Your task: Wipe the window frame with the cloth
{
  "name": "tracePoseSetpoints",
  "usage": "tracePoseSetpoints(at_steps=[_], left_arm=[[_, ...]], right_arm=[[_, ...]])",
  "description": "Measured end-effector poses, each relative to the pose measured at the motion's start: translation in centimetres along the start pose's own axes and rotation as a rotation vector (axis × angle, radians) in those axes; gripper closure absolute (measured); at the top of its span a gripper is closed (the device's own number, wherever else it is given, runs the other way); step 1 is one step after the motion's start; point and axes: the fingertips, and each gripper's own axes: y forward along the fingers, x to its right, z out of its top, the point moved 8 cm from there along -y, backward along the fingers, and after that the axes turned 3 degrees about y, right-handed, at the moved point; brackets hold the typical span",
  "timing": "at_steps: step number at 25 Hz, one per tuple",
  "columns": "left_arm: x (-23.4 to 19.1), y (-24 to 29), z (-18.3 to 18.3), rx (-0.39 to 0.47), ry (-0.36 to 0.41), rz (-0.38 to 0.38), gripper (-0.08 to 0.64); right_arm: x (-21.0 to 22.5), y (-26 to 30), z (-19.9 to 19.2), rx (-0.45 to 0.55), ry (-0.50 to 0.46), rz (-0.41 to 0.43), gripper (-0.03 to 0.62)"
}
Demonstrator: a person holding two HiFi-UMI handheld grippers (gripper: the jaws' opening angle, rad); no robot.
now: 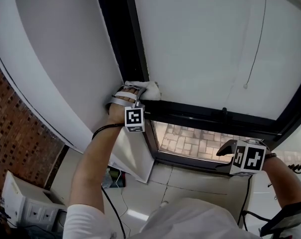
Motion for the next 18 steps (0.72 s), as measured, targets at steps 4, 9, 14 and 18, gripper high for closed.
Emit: tracePoseSetpoints(at_steps=[4, 9, 14, 18], left_arm=[[6.0, 1.7, 1.6, 0.008, -0.004, -0.067, 0.471], [12.8, 3.5, 3.2, 0.024, 0.025, -0.161, 0.471], [15.0, 4.1, 3.6, 0.032, -0.008, -0.155, 0.471], [14.5, 3.5, 3.8, 0.055, -0.037, -0.162, 0.471]], right_arm=[[-0.2, 0.1, -0.4, 0.002, 0.031, 0.004, 0.414], [-0.6, 0.5, -1.1, -0.006, 0.073, 0.017, 0.414], [-0.8, 0.6, -1.9, -0.018, 0.107, 0.017, 0.415], [-0.7, 0.7, -2.2, -0.012, 0.126, 0.014, 0.414]])
